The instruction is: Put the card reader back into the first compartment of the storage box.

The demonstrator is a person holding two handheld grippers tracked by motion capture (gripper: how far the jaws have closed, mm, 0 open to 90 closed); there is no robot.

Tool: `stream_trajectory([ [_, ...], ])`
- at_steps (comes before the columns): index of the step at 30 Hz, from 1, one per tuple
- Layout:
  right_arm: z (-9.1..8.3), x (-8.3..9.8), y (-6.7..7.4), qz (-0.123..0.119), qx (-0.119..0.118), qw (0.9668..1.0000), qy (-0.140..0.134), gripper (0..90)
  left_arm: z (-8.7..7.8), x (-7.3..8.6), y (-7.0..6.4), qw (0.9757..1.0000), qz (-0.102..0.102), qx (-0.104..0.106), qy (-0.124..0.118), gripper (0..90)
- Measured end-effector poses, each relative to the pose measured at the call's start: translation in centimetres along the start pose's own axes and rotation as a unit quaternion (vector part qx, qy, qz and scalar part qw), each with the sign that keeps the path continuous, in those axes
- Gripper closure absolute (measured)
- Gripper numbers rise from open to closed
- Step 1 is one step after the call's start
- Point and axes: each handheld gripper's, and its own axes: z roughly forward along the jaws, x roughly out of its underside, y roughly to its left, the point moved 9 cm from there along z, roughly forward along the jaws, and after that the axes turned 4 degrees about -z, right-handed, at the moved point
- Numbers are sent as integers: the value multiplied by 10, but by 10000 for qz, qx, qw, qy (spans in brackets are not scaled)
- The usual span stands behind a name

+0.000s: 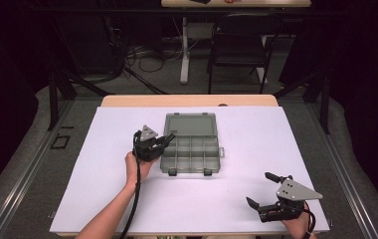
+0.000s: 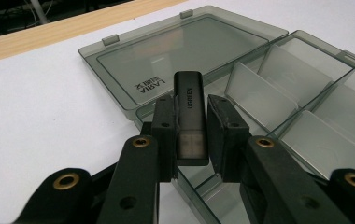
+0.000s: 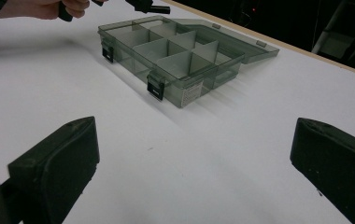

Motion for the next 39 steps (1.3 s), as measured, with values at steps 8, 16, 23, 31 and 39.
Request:
stream_trajectory([
  [8, 0, 0, 0, 6, -6, 10000, 12, 9, 3, 2, 0, 10000, 51, -16, 67, 740],
  [16, 0, 0, 0, -9, -10, 10000, 11, 9, 5, 3, 0, 9999, 68, -15, 121, 740],
  [23, 0, 0, 0, 9, -9, 10000, 6, 9, 9, 6, 1, 9998, 43, -44, 185, 740],
  [31, 1, 0, 0, 19, -19, 10000, 11, 10, 12, 7, 1, 9997, 74, -37, 214, 738],
  [39, 1, 0, 0, 4, -32, 10000, 10, 9, 8, 4, 0, 9997, 99, -14, 205, 437],
])
